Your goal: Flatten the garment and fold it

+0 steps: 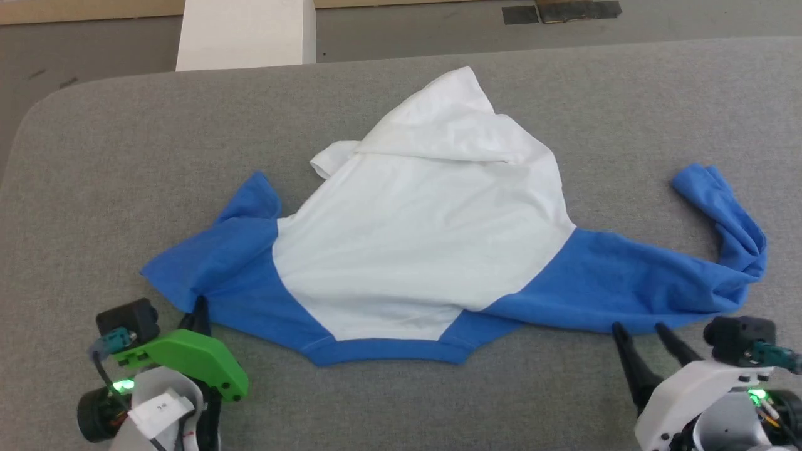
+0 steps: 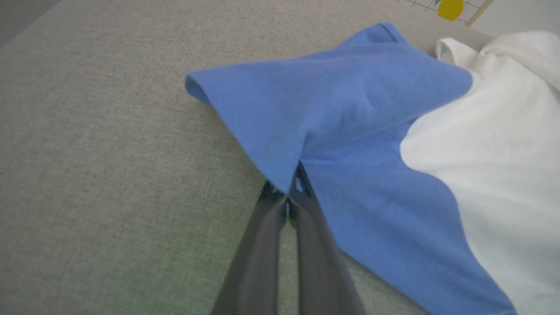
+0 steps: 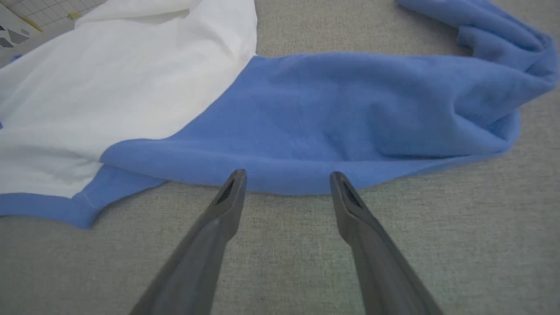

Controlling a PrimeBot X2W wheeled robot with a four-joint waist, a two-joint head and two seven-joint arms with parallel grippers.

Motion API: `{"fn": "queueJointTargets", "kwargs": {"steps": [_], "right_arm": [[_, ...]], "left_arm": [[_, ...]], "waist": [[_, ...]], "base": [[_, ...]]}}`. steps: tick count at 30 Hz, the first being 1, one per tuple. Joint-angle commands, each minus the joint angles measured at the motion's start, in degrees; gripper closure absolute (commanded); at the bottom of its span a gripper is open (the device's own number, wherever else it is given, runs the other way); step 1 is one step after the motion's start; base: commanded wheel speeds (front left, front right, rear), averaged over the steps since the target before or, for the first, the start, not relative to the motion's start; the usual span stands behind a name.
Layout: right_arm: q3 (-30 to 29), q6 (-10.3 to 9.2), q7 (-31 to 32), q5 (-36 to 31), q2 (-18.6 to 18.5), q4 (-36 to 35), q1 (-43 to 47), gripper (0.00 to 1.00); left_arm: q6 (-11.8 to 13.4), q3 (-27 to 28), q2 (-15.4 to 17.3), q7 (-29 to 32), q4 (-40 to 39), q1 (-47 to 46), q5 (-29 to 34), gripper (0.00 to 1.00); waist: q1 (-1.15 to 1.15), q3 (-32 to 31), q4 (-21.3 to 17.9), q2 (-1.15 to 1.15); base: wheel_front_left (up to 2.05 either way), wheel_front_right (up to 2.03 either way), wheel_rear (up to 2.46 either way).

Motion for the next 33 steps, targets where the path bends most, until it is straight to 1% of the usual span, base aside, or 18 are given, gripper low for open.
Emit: {"fn": "queueJointTargets", "kwargs": {"steps": [1,3,5,8,11,14,19,24,25,26,27,28,29,33], "right_arm": [[0.4,-0.09,2.0,0.6,0.0,-0.4,1.1,0.0],[1.0,-0.09,3.8,1.1,0.0,-1.4,1.5,0.0],[2.2,-0.09,3.9,-0.3,0.0,-2.9,1.2,0.0],[4.2,-0.09,4.1,-5.7,0.0,-4.1,0.3,0.0],[7.0,-0.09,5.9,-10.6,-0.1,-4.0,-1.2,0.0],[9.9,-0.09,7.7,-13.8,-1.9,-2.8,-3.6,0.0],[14.0,-0.09,12.2,-14.7,-6.4,2.6,-7.8,0.0],[16.3,-0.09,17.0,-12.5,-8.9,7.6,-10.3,0.0],[16.5,-0.09,17.6,-12.0,-9.1,8.2,-10.8,0.06],[16.6,-0.09,17.7,-11.7,-9.4,8.5,-11.2,0.31],[17.0,-0.09,17.8,-11.2,-9.6,8.9,-11.5,0.78],[17.0,-0.09,17.6,-10.7,-9.7,9.0,-11.8,0.89],[17.1,-0.09,16.9,-10.3,-9.9,9.0,-12.3,1.0],[16.4,-0.09,13.6,-8.5,-9.6,8.2,-13.4,1.0]], "left_arm": [[0.5,0.6,0.8,0.2,-0.4,0.5,-0.7,1.0],[0.7,0.7,0.9,0.4,-0.8,0.5,-0.8,1.0],[0.7,0.5,0.8,0.5,-1.2,0.4,-0.9,1.0],[0.4,0.0,0.3,0.7,-1.3,0.1,-1.1,1.0],[0.5,-0.6,-0.2,0.8,-1.6,-0.2,-1.2,1.0],[0.5,-1.1,-0.4,1.1,-1.9,-0.5,-1.1,1.0],[0.4,-1.9,-0.5,1.4,-2.1,-1.1,-0.9,1.0],[0.2,-2.4,-0.7,1.3,-1.9,-1.3,-1.0,1.0],[0.2,-2.5,-0.7,1.3,-1.9,-1.3,-1.0,1.0],[0.2,-2.6,-0.8,1.2,-1.8,-1.3,-1.0,1.0],[0.1,-2.7,-0.8,1.2,-1.7,-1.3,-1.1,1.0],[0.0,-2.8,-0.9,1.1,-1.7,-1.3,-1.1,1.0],[-0.1,-2.9,-0.9,1.0,-1.6,-1.3,-1.2,1.0],[-1.4,-3.1,-0.9,-0.2,-1.9,-1.6,-1.5,1.0]], "waist": [[0.0,0.2,0.1,0.0],[0.0,0.3,0.1,0.0],[0.0,0.5,0.0,0.0],[0.0,0.7,0.0,0.0],[0.0,1.0,0.0,0.0],[0.0,1.4,0.1,0.0],[0.0,2.1,1.0,0.0],[0.0,2.4,1.7,0.0],[0.0,2.4,1.8,0.0],[0.0,2.4,1.9,0.0],[0.0,2.4,1.9,0.0],[0.0,2.3,1.9,0.0],[0.0,2.2,1.8,0.0],[0.0,1.3,1.4,0.0]], "base": [[0.0,0.0,0.0],[0.0,0.0,0.0],[0.0,0.0,0.0],[0.0,0.0,0.0],[0.0,0.0,0.0],[0.0,0.0,0.0],[0.0,0.0,0.0],[0.0,0.0,0.0],[0.0,0.0,0.0],[0.0,0.0,0.0],[0.0,0.0,0.0],[0.0,0.0,0.0],[0.0,0.0,0.0],[0.0,0.0,0.0]]}}
